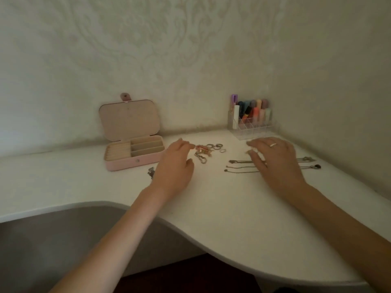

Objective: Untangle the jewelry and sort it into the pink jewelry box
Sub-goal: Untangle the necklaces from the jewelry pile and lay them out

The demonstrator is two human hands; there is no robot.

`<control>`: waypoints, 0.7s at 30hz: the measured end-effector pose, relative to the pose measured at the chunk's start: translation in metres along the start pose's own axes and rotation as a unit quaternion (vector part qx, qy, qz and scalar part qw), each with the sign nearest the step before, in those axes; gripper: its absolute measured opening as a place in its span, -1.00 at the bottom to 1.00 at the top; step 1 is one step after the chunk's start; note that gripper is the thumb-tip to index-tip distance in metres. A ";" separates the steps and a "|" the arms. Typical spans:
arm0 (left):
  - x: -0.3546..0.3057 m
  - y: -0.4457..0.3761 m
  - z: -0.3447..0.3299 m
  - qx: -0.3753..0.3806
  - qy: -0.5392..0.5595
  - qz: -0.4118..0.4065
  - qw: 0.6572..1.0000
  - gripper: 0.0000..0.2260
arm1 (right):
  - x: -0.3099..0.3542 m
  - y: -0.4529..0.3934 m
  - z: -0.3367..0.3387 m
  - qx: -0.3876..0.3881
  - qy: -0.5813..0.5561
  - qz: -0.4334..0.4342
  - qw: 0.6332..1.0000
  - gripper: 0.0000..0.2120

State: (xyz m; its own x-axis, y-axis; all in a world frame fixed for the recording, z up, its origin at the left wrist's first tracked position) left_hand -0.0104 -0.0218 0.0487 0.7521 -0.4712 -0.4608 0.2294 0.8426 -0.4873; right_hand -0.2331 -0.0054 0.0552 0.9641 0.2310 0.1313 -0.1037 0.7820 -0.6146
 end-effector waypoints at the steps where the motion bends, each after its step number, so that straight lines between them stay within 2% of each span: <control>1: 0.016 0.004 0.012 0.002 -0.015 0.025 1.000 -0.65 | 0.024 -0.005 -0.009 0.034 -0.022 0.030 0.999 -0.65; 5: 0.069 0.026 0.048 0.040 -0.011 0.112 0.993 -0.72 | 0.120 -0.025 -0.053 0.199 -0.141 0.112 0.963 -0.69; 8: 0.092 0.043 0.068 0.035 -0.035 0.125 0.991 -0.75 | 0.169 -0.041 -0.074 0.253 -0.171 0.116 0.945 -0.65; 12: 0.100 0.042 0.071 0.022 -0.005 0.122 0.992 -0.73 | 0.196 -0.051 -0.099 0.243 -0.172 0.089 0.951 -0.78; 14: 0.097 0.037 0.063 0.028 0.029 0.118 0.992 -0.74 | 0.201 -0.051 -0.110 0.214 -0.152 0.088 0.961 -0.82; 18: 0.099 0.031 0.042 0.028 0.068 0.092 0.993 -0.77 | 0.198 -0.056 -0.124 0.185 -0.143 0.076 0.969 -0.85; 21: 0.106 0.029 0.038 0.012 0.059 0.113 0.992 -0.87 | 0.190 -0.059 -0.122 0.186 -0.252 0.030 0.949 -0.96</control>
State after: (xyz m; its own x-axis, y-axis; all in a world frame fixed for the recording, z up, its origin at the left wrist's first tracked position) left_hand 0.0994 -0.0373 0.0141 0.7088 -0.2960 -0.6403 0.0788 0.9352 -0.3452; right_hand -0.0138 -0.0785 0.0216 0.7234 0.4560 0.5185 -0.3248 0.8874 -0.3272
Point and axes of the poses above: each hand's wrist, its own y-axis away from the middle knuckle, its own z-axis out of the back of the hand, x = y × z, the point moved 7 cm from there along -y, towards the middle knuckle, and after that the axes turned 3 degrees about y, right-handed, at the moved point
